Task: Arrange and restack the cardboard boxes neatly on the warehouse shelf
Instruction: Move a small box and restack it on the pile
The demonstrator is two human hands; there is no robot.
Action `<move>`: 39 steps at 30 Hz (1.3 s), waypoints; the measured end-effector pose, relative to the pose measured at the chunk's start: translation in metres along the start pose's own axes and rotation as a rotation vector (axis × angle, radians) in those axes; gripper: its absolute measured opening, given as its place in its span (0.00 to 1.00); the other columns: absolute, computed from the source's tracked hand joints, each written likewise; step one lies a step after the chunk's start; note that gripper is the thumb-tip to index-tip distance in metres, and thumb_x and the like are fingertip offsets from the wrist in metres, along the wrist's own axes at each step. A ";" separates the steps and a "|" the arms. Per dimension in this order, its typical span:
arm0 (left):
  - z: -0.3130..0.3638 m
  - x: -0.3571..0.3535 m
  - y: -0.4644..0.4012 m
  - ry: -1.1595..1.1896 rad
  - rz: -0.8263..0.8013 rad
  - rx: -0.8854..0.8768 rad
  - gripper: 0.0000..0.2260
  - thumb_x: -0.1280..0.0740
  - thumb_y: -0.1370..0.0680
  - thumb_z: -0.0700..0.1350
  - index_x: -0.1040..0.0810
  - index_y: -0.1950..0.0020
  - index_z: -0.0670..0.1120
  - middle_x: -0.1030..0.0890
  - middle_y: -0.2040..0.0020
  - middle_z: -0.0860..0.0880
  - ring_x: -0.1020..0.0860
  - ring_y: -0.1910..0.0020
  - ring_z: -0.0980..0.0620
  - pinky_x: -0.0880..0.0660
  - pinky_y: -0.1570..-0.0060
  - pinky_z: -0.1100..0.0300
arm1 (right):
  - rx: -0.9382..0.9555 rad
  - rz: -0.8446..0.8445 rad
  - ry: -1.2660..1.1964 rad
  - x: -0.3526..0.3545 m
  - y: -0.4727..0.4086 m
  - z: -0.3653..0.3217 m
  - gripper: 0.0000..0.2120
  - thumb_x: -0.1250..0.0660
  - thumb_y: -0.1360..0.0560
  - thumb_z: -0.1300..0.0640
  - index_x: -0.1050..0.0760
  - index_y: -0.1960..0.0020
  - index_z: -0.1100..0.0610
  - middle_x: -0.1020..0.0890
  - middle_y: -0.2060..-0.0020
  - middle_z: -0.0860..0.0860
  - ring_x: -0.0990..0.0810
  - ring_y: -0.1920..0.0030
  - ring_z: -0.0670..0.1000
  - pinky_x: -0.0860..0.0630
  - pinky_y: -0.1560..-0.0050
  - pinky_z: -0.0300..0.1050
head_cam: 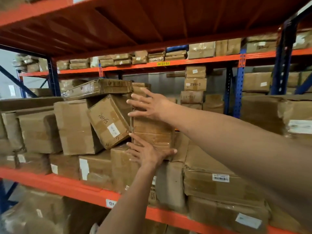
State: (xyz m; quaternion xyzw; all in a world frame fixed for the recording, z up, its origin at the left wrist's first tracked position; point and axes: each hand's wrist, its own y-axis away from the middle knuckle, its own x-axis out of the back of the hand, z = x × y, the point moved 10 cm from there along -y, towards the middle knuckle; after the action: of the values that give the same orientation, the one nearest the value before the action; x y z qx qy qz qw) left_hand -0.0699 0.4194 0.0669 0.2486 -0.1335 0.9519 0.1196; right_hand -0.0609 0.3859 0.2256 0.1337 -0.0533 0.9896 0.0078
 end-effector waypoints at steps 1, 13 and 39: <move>0.000 -0.001 -0.002 0.000 0.017 -0.002 0.78 0.19 0.48 0.67 0.84 0.32 0.47 0.64 0.23 0.32 0.61 0.23 0.32 0.56 0.26 0.33 | 0.033 -0.040 0.025 0.000 -0.008 -0.005 0.66 0.20 0.34 0.53 0.71 0.21 0.44 0.70 0.22 0.55 0.70 0.22 0.59 0.69 0.26 0.65; 0.019 0.020 -0.027 -0.129 0.093 -0.317 0.74 0.22 0.47 0.65 0.76 0.26 0.44 0.48 0.27 0.31 0.44 0.28 0.31 0.44 0.28 0.35 | 0.060 -0.131 0.212 -0.012 -0.013 0.002 0.66 0.21 0.35 0.42 0.70 0.20 0.52 0.58 0.20 0.63 0.61 0.21 0.64 0.67 0.25 0.65; 0.180 -0.134 0.138 -0.875 0.044 -1.356 0.67 0.26 0.42 0.69 0.66 0.21 0.46 0.46 0.26 0.32 0.46 0.28 0.31 0.50 0.30 0.28 | -0.706 -0.183 -0.635 -0.232 0.309 0.000 0.71 0.25 0.41 0.28 0.73 0.22 0.50 0.52 0.25 0.66 0.54 0.24 0.68 0.45 0.25 0.64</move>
State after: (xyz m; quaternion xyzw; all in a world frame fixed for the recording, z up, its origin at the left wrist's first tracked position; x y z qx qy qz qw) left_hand 0.0827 0.2126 0.1233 0.4694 -0.7215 0.4824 0.1625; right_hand 0.1532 0.0790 0.1318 0.4226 -0.3737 0.8164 0.1233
